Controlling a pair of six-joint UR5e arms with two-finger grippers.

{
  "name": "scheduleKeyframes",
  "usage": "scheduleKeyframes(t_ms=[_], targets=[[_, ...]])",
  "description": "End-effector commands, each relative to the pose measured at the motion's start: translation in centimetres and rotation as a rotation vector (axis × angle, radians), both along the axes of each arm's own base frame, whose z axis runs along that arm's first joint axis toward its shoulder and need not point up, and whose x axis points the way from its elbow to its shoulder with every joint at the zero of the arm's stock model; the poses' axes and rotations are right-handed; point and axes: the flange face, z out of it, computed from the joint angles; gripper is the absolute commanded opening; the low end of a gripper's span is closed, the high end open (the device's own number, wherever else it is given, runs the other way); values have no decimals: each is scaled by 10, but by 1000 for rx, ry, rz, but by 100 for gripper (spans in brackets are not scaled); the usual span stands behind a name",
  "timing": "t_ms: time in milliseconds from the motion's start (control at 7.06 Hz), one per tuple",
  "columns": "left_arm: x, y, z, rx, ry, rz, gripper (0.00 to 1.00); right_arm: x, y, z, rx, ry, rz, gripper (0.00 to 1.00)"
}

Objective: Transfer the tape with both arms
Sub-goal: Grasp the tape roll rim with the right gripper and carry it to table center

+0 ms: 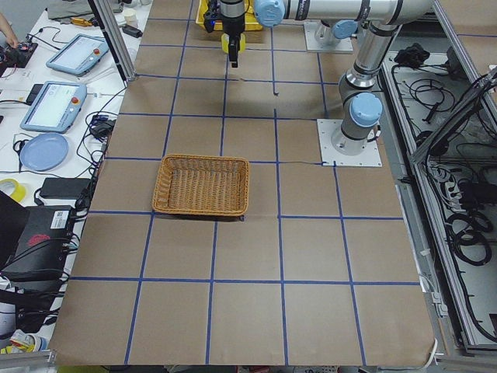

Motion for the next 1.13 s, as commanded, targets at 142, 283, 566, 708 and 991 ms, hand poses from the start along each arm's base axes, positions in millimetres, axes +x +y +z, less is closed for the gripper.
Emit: scheduleKeyframes(t_ms=[142,283,566,708,991], targets=[[0,0,-1,2,0,-1,100,97,33,-41,-13,-52,-53,0],[0,0,-1,2,-3,-1,100,119,36,-60,-30,-62,-69,0],[1,-2,-3,6,0,1,100,137,47,-92,3,-30,-70,9],[1,-3,-6,12,2,3,100,138,46,-93,3,-27,-83,51],[-1,-2,-12,25,5,12,100,135,29,-70,-47,-54,-109,100]])
